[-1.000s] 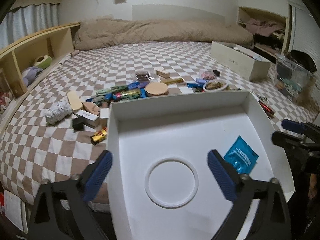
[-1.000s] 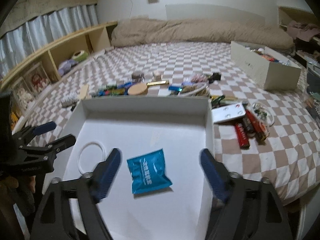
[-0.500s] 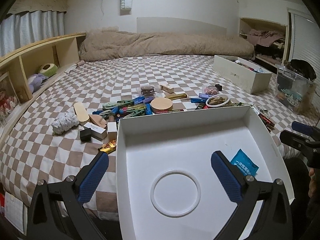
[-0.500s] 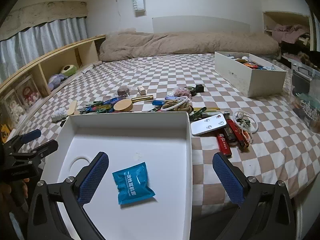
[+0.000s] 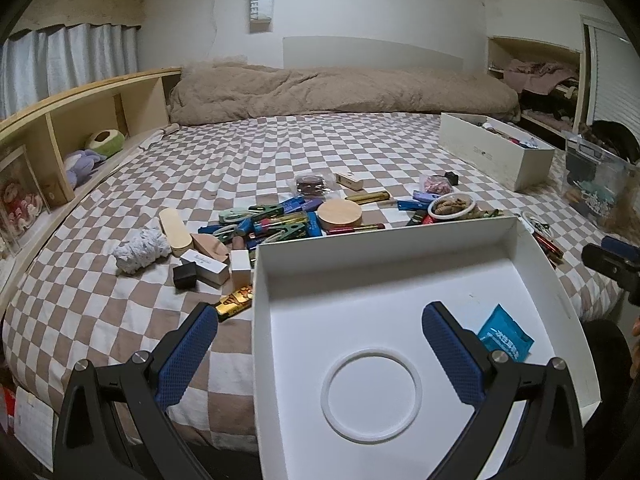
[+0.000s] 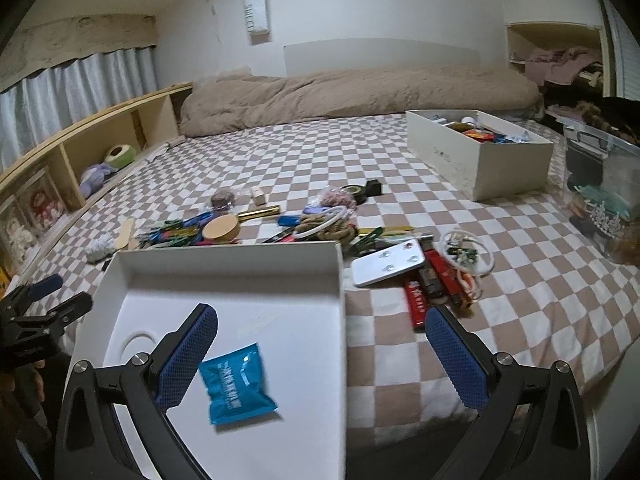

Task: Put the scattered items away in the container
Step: 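Withdraw both open tools from the white tray, then grasp the white knit pouch with the left tool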

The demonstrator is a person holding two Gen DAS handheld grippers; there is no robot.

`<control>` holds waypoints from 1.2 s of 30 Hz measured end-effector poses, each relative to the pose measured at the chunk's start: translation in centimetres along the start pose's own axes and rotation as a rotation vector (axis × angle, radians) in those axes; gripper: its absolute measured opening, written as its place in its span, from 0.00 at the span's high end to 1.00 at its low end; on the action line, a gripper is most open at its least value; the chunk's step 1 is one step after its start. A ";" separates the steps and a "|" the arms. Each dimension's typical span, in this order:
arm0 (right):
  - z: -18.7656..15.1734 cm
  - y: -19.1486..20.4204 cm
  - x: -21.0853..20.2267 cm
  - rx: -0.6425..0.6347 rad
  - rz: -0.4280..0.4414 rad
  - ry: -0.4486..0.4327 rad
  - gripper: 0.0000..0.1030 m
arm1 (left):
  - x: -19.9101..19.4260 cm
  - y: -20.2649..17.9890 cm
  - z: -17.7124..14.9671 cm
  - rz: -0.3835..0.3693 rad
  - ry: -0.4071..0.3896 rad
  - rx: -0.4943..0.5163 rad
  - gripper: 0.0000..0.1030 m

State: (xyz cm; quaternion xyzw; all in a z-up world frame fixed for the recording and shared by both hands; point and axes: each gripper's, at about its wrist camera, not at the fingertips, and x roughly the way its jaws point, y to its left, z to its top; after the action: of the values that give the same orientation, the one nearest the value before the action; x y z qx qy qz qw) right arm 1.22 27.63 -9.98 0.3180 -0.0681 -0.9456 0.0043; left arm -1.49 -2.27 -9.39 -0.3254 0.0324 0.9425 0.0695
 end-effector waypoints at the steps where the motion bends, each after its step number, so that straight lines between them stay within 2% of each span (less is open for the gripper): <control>1: 0.1 -0.3 0.0 0.007 -0.004 -0.003 0.00 | 0.1 0.3 0.1 0.000 0.004 -0.008 0.00; 10: 0.7 -3.7 -0.3 0.103 -0.070 -0.036 0.00 | 0.8 2.8 0.5 0.034 0.022 -0.059 0.00; 26: 1.4 -8.4 0.3 0.190 -0.168 -0.051 0.00 | 1.4 8.8 0.7 0.165 0.028 -0.137 0.00; 29: 1.4 -9.0 0.7 0.190 -0.181 -0.042 0.00 | 1.6 10.0 0.7 0.180 0.036 -0.151 0.00; 32: 1.3 -9.4 1.3 0.198 -0.183 -0.022 0.00 | 1.7 11.2 0.9 0.166 0.052 -0.167 0.00; 36: 1.1 -10.1 2.1 0.219 -0.170 0.008 0.00 | 1.9 12.2 2.1 0.233 0.047 -0.119 0.00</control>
State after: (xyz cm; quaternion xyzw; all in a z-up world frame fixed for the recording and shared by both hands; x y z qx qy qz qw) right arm -0.73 37.64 -11.73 0.3249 -0.1435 -0.9282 -0.1103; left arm -6.13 -13.87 -8.75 -0.3449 0.0156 0.9365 -0.0607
